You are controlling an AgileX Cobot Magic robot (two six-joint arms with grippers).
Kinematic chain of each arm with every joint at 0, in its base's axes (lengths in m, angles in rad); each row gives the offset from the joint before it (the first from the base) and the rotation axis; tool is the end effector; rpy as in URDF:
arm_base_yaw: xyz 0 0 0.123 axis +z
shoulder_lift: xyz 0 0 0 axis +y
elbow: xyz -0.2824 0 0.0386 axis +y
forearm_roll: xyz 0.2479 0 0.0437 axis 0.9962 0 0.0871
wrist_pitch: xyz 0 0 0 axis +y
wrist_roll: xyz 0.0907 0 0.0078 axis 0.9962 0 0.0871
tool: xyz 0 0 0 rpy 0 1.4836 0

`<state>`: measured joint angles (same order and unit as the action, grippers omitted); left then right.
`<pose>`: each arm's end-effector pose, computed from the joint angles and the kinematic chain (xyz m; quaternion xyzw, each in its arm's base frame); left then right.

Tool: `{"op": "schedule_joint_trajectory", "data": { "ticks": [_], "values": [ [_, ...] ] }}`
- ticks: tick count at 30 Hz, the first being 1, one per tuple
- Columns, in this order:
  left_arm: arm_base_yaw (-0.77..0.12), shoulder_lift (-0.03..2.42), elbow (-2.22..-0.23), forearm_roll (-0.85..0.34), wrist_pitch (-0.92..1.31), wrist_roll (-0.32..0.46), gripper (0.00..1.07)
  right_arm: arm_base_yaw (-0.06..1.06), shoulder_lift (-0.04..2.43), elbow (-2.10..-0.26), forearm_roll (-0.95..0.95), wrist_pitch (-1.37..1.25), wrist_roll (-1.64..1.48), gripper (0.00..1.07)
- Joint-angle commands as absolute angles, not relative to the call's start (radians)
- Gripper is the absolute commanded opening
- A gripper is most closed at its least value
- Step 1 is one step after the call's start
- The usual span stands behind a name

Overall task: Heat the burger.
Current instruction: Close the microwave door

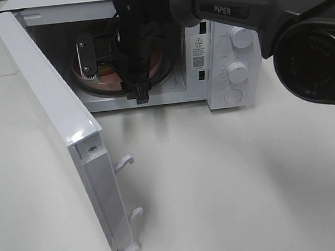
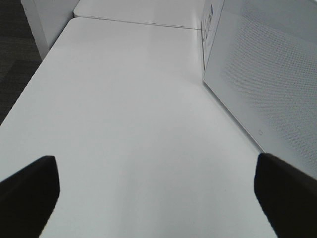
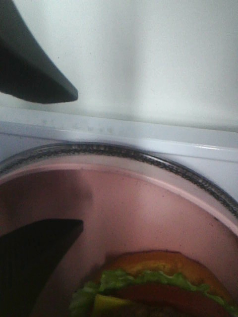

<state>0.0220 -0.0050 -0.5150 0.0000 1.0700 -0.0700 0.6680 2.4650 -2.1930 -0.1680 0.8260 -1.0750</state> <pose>-0.0078 -0.0002 0.2805 -0.0391 0.8495 -0.0126 0.5259 0.4335 0.3277 0.1689 -0.7571 0.5877 -0.1291 0.2545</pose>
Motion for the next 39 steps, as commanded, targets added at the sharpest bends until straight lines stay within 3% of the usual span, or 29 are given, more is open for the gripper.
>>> {"op": "schedule_joint_trajectory", "data": {
  "ticks": [1,13,39],
  "values": [
    [0.020,-0.022,-0.516,0.000,1.071,-0.068,1.02,0.665,2.438,-2.201,-0.155,0.833,-1.073,0.68],
    [0.020,-0.022,-0.516,0.000,1.071,-0.068,1.02,0.665,2.415,-2.197,-0.136,0.910,-1.070,0.68],
    [0.020,-0.022,-0.516,0.000,1.071,-0.068,1.02,0.665,2.156,-1.786,-0.122,0.905,-1.039,0.68]
  ]
}}
